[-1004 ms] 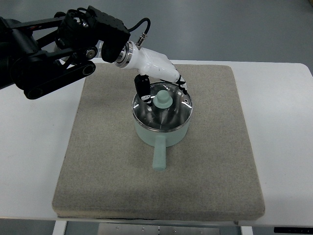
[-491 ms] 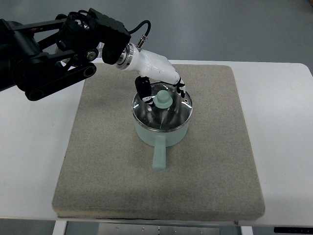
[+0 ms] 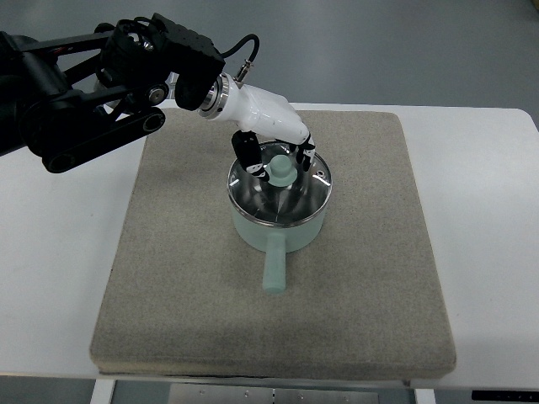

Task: Place lid left of pot with left hand
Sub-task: 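Lower the left hand onto the lid's mint-green knob, then close the left hand fingers around the knob and lift the lid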

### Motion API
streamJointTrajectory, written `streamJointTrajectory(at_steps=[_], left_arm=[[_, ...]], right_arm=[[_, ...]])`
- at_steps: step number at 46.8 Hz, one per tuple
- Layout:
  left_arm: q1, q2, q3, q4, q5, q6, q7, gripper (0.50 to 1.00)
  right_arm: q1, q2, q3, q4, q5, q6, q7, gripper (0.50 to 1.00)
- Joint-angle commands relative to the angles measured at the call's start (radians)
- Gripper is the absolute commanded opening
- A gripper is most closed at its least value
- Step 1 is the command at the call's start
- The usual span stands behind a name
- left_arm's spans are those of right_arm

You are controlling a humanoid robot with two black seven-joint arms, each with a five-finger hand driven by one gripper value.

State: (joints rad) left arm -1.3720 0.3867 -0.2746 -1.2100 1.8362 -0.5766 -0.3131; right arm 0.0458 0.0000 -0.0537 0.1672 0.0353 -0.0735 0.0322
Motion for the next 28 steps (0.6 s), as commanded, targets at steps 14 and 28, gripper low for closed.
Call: streamJointTrajectory(at_steps=[14,28], left_arm=[[0.001,-0.002,0.0,-0.002,0.018,0.0,0.0,0.684],[0.002,-0.002,0.0,-0.005,0.018,0.0,0.0,0.617]], right_arm=[[0.0,0.0,0.0,0.0,0.0,0.0,0.0,0.921],[0.0,0.0,0.0,0.0,0.0,0.0,0.0,0.921]])
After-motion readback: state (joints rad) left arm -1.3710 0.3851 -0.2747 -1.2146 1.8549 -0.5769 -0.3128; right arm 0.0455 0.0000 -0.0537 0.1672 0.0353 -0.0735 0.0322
